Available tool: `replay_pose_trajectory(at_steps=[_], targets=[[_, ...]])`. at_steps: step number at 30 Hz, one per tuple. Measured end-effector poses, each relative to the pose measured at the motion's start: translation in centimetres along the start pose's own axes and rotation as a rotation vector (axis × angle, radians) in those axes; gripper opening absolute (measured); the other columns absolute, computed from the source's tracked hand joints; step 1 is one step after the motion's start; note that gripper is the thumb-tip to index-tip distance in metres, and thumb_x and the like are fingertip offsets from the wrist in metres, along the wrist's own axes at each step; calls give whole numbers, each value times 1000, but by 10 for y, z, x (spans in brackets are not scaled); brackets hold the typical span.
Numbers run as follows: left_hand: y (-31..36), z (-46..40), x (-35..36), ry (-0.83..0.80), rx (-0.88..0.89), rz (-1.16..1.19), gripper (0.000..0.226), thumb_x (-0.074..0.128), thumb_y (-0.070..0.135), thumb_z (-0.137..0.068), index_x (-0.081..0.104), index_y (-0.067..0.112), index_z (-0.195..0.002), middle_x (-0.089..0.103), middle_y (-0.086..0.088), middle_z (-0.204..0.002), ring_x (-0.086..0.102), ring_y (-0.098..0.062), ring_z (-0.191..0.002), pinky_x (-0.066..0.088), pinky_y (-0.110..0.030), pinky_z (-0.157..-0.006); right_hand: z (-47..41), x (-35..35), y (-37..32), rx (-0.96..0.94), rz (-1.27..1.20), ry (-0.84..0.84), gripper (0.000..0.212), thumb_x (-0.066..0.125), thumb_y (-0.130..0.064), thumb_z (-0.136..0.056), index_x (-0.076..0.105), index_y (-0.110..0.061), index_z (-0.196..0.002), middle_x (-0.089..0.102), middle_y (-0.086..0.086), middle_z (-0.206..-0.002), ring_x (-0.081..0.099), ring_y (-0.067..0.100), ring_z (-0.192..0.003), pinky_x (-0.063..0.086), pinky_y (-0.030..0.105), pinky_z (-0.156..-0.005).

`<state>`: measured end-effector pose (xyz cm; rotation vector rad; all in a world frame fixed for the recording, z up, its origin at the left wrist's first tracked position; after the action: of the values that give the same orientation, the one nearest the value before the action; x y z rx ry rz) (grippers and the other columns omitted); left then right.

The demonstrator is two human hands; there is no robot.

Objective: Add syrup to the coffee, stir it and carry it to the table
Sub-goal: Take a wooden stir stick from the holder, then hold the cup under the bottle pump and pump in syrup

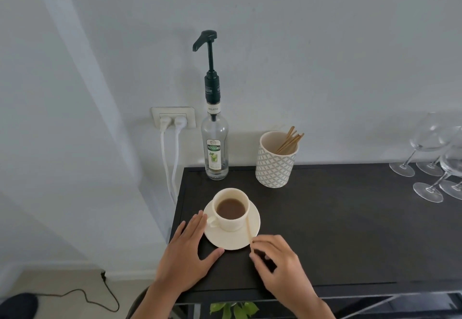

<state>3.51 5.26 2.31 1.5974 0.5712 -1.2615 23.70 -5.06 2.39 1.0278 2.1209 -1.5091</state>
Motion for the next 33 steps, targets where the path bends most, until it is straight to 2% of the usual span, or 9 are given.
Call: replay_pose_trajectory(at_steps=[3, 5, 9, 14, 17, 21, 25, 29, 33], targets=[[1, 0, -1, 5, 4, -23, 112, 17, 91, -71, 4, 34, -167, 0, 20, -174, -4, -1, -155, -1, -21, -118, -18, -1, 11, 92, 29, -20, 26, 66, -29, -96, 75, -27, -120, 59, -23, -125, 50, -3, -121, 48, 16, -96], [2, 0, -2, 6, 6, -38, 107, 24, 89, -77, 4, 34, -167, 1, 19, -175, -9, 4, -145, -2, -20, -118, -28, 5, 16, 127, 30, -74, 24, 65, -29, -97, 75, -30, -118, 56, -22, -129, 41, -5, -126, 39, 8, -98], [4, 0, -4, 10, 3, -7, 113, 17, 89, -69, 9, 32, -167, 1, 20, -172, -6, 3, -147, 0, -20, -117, -34, 13, 19, 162, 29, -106, 23, 65, -30, -96, 77, -28, -116, 53, -19, -129, 39, -5, -126, 31, 0, -97], [3, 0, -5, 5, -8, 7, 114, 17, 90, -68, 8, 33, -166, -4, 24, -165, -3, 0, -151, 0, -21, -117, -35, 10, 22, 181, 49, -82, 21, 70, -28, -93, 77, -25, -112, 56, -19, -123, 39, -8, -124, 34, 3, -94], [3, 1, -5, 2, -15, 33, 113, 18, 90, -69, 9, 33, -166, -3, 25, -166, -4, 1, -149, 1, -21, -117, -37, 5, 26, 202, 42, -80, 19, 71, -27, -92, 77, -28, -110, 54, -27, -118, 39, -10, -122, 39, 9, -92], [3, 2, -6, 10, -10, 33, 96, 47, 77, -90, 6, 34, -166, -4, 26, -167, -6, 5, -146, 1, -20, -118, -38, 2, 26, 233, 17, -93, 20, 71, -27, -92, 75, -30, -111, 52, -33, -116, 42, -7, -121, 43, 10, -88], [3, 1, -4, 2, -14, 47, 94, 52, 72, -92, 7, 35, -166, 1, 25, -171, -6, 7, -143, 2, -21, -121, -38, -1, 32, 305, -42, -63, 27, 70, -29, -93, 71, -29, -120, 54, -30, -117, 49, -2, -114, 47, 12, -81], [-1, 0, 1, -4, -30, 67, 94, 53, 73, -91, 8, 36, -166, 3, 22, -173, 8, -9, -162, 3, -21, -122, -37, -2, 34, 327, -58, -67, 29, 68, -29, -95, 70, -27, -123, 54, -29, -115, 51, -2, -110, 46, 8, -79], [-10, -2, 9, -57, -76, 115, 100, 53, 79, -85, 8, 41, -165, 3, 25, -174, 8, -17, -164, 18, -36, -130, -43, -4, 31, 334, -88, -59, 32, 68, -29, -94, 67, -29, -127, 54, -28, -116, 54, 1, -106, 47, 12, -77]])
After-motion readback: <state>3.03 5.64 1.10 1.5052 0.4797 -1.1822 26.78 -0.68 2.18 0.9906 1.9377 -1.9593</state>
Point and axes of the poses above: each hand's wrist, its own z-axis away from the middle knuckle, its own x-axis out of the palm, y = z × x, the point moved 7 cm from there along -z, towards the middle knuckle
